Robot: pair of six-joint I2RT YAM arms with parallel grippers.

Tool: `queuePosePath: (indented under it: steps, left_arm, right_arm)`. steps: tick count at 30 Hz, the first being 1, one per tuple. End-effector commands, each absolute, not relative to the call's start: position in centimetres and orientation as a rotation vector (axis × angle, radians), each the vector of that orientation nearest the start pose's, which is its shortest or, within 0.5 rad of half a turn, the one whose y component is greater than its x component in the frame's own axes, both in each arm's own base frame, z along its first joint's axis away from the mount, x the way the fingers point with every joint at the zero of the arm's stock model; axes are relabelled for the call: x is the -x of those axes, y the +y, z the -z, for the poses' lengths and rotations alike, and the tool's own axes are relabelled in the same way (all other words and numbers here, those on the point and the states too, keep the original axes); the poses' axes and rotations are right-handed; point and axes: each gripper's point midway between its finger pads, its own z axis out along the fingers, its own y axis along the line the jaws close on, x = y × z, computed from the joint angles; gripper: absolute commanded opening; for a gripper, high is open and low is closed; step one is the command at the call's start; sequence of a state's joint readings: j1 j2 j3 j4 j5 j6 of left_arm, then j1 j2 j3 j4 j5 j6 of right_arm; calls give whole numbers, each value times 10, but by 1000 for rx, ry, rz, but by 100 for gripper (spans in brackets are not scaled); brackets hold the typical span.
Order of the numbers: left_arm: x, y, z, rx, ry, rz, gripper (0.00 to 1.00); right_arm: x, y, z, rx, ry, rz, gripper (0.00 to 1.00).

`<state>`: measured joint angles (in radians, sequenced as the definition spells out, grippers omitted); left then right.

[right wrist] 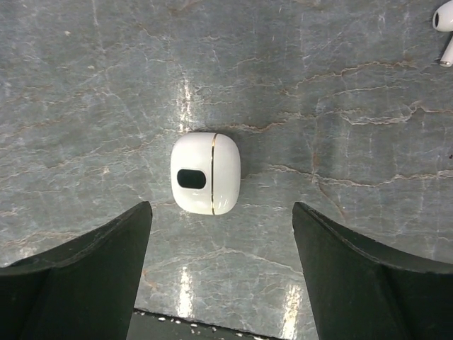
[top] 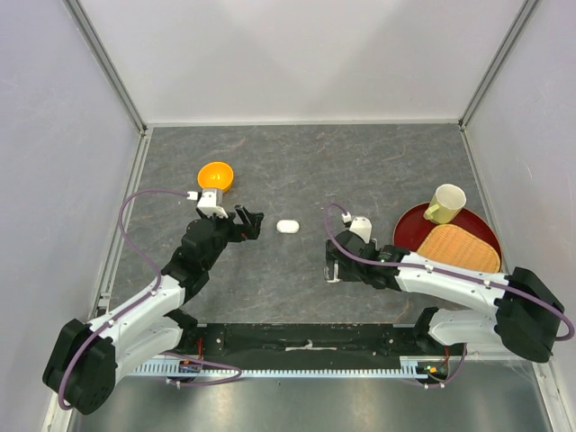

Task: Insert the wireless bluetooth earbuds into the charging case
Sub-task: Pick up the charging case at the center of the board.

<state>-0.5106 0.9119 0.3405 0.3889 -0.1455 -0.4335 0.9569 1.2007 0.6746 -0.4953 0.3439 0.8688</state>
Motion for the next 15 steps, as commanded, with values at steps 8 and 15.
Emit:
queuePosePath:
  steps: [8,15]
  left_arm:
    - [-303,-159,-171,10,1758,551,100]
    - [-304,-156,-168,19,1764,529,100]
  right_arm:
    - [-194,232,-53,-19,2495,-217,82]
    - [-197,235,-48,-25,2493,-180,78]
